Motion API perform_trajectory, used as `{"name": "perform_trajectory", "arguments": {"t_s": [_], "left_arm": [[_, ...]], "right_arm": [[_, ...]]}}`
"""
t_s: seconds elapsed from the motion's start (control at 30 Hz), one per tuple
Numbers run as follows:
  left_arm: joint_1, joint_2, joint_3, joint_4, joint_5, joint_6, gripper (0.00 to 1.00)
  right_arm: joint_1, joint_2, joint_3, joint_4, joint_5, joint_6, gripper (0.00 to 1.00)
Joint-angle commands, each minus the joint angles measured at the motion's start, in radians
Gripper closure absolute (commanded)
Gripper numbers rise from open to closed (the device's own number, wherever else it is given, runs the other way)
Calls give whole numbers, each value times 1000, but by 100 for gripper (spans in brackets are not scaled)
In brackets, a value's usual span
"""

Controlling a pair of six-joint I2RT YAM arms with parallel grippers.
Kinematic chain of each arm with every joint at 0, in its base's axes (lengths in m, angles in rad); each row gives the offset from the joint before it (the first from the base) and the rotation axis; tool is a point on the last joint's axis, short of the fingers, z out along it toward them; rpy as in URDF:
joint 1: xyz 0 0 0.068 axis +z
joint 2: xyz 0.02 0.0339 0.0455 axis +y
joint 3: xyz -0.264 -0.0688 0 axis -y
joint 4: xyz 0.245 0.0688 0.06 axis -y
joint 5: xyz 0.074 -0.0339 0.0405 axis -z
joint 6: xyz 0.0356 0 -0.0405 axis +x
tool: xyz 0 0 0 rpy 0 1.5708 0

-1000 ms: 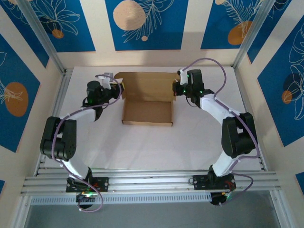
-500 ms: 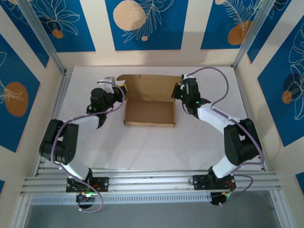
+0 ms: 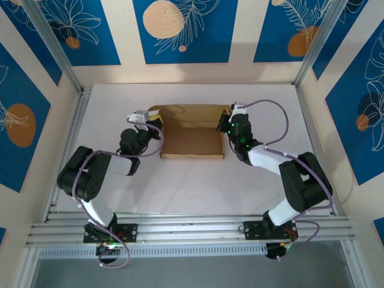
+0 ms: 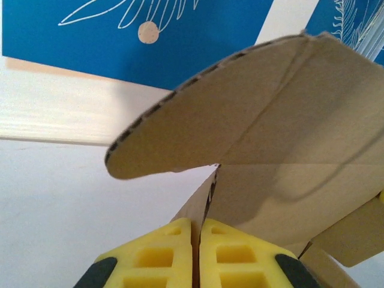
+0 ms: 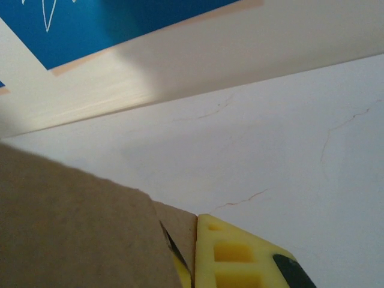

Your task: Fold the paper box

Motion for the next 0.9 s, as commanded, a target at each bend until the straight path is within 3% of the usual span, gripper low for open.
{"name": "perform_trajectory", "arguments": {"t_s": [0.0, 0.43, 0.87], "left_arm": [[-69, 31, -31, 111, 47, 13, 91], [-165, 36, -29, 111, -30, 18, 82], [-182, 53, -112, 112, -47, 95, 83]], "right_arm": [[54, -38, -41, 169, -40, 38, 100], [102, -52, -113, 199, 35, 111, 100], [122, -77, -248, 291, 4, 22, 100]]}}
